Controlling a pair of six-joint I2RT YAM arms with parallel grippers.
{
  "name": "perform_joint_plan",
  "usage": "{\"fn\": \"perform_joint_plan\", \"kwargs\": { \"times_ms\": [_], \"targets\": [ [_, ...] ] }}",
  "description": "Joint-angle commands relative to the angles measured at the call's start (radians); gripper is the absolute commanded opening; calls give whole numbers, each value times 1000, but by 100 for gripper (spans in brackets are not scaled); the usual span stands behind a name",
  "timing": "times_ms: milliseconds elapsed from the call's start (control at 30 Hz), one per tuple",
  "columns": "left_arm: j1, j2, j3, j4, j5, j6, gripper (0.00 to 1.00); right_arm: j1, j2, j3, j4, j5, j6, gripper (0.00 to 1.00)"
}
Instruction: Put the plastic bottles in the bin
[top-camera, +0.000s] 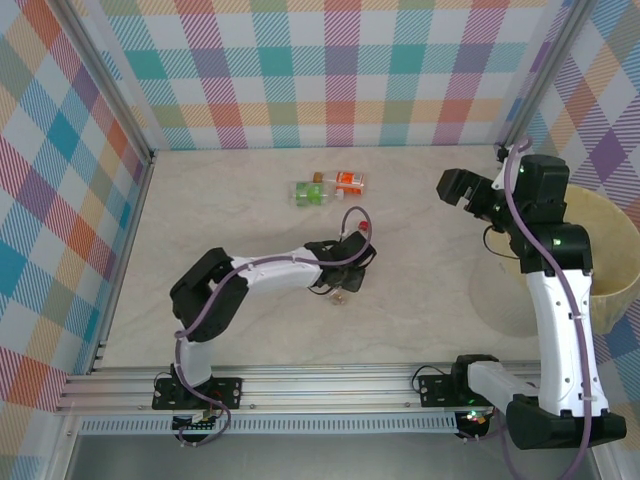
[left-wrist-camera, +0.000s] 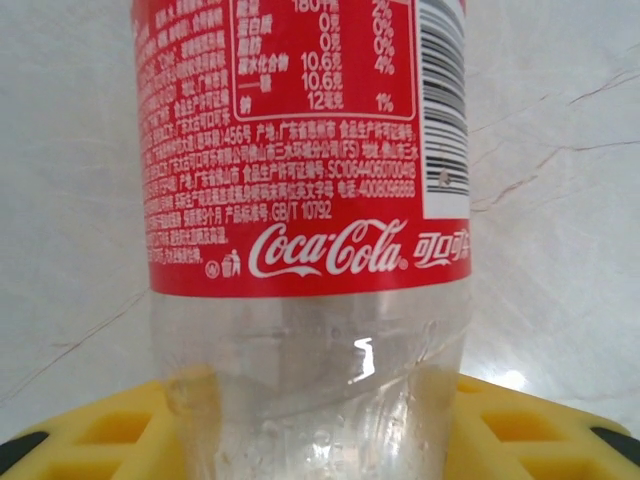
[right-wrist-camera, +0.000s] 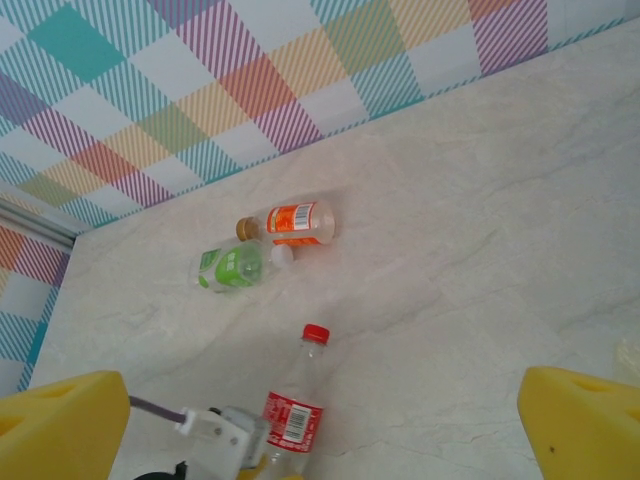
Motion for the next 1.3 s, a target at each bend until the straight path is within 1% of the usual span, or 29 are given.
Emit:
{"fn": "perform_joint_plan", "kwargs": {
  "times_ms": [0, 133, 200, 333, 467, 500, 633, 733, 833, 933, 1000, 1133, 1200, 1267],
  "targets": [
    [12, -152, -23, 80, -1, 20, 49, 21, 26, -3, 21, -31, 9, 100],
    [75, -291, -105, 235, 182, 20, 48, 54, 46, -31, 95, -121, 42, 100],
    [110, -340, -127, 275, 244, 12, 48, 65, 67, -36, 119, -175, 54, 100],
    [157, -413, -140, 302, 325, 28, 48, 101, 99, -59, 195, -282, 95, 100],
    [189, -464, -158, 339, 394, 33, 48, 142, 150, -67, 285, -438, 151, 100],
    [193, -471, -160, 352, 410, 32, 48, 159, 162, -64, 300, -451, 160, 100],
    [201, -485, -152, 379, 447, 34, 48, 232, 216, -56, 352, -448, 189, 100],
    [202, -484, -151, 402, 453, 33, 48, 279, 255, -51, 374, -383, 233, 100],
    [200, -480, -147, 419, 461, 31, 48, 332, 295, -51, 402, -291, 272, 100],
    [202, -479, -146, 434, 469, 28, 47, 366, 346, -28, 393, -225, 291, 100],
    [200, -481, -147, 438, 466, 23, 47, 378, 370, -21, 409, -218, 312, 98],
    [200, -481, -151, 452, 473, 20, 47, 401, 403, -18, 469, -263, 361, 92],
    [201, -476, -148, 450, 469, 16, 47, 413, 417, -3, 463, -262, 361, 90],
    [201, -473, -146, 447, 466, 17, 47, 418, 426, 2, 459, -258, 360, 85]
  ]
}}
